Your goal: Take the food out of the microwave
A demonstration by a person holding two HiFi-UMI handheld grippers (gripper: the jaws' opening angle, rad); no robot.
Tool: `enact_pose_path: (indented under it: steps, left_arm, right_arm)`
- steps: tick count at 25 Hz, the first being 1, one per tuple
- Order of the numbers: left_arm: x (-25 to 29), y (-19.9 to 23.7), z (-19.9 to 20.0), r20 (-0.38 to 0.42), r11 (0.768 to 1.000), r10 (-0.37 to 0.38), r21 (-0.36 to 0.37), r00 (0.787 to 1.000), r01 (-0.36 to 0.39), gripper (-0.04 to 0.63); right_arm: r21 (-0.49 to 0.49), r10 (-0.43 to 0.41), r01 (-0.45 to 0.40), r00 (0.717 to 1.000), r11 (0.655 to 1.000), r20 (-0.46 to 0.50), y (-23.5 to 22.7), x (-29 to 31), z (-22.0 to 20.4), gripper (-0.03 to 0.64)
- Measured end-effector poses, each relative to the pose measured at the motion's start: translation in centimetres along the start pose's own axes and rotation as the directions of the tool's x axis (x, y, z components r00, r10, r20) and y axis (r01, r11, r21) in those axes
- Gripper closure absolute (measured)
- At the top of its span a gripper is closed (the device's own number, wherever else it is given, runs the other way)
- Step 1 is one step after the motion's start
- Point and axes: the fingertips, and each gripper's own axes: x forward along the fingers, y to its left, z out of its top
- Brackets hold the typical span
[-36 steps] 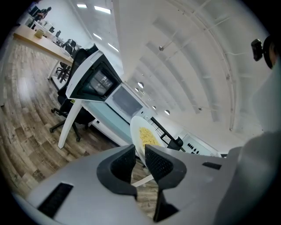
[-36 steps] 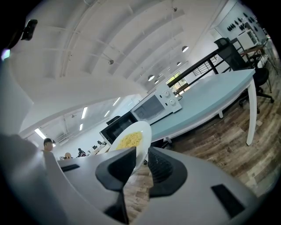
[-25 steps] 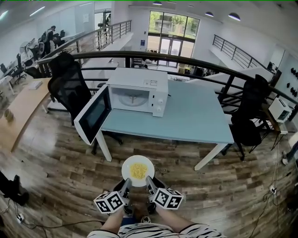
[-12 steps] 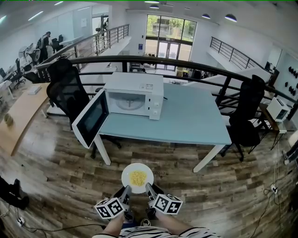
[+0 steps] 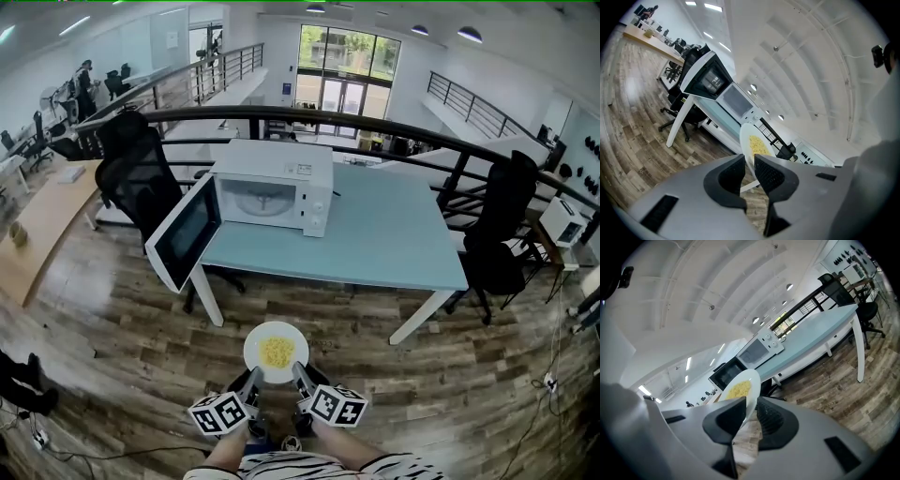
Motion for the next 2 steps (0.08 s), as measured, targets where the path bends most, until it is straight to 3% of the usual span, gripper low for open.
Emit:
enact_pose_path:
  steps: [2]
  left_arm:
    - [0.18,-0.01,0.28,0.004,1.0,-0.001,0.0,1.0,0.001,0.518]
  right_arm:
    - [-0.001,0.003,-0.003,1.0,1.0,0.003,0.08,0.25,0.28,0.534]
